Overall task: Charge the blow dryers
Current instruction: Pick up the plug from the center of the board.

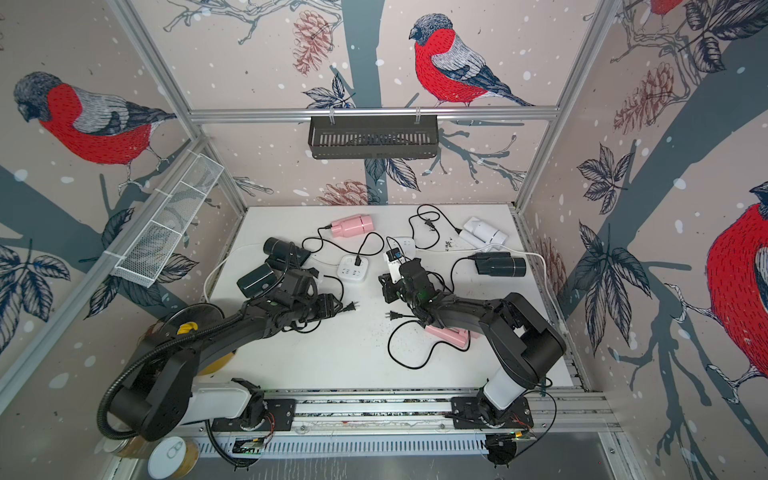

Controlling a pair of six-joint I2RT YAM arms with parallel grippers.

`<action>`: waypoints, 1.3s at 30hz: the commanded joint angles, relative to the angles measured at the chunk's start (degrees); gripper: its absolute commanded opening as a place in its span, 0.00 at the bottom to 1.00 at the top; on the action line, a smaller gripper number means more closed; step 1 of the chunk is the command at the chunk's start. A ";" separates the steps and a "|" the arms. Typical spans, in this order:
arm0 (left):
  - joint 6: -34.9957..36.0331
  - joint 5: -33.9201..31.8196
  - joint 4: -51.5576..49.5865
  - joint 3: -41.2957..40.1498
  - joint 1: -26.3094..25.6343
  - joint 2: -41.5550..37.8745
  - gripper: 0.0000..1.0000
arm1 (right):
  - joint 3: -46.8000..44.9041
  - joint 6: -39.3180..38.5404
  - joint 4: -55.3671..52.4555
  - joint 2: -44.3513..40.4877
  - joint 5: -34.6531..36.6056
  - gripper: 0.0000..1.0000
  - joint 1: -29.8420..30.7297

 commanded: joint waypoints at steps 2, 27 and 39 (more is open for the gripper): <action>-3.27 -7.65 -4.70 1.15 1.02 -3.89 0.66 | 1.92 -4.00 -0.11 2.00 -7.48 0.21 1.64; -6.31 -12.18 0.58 -4.31 16.09 -5.59 0.74 | 23.84 -19.26 -24.61 19.54 -2.16 0.47 13.29; -5.84 -14.50 -5.10 -4.76 18.70 -7.86 0.73 | 24.98 -20.74 -26.97 21.52 7.22 0.48 15.00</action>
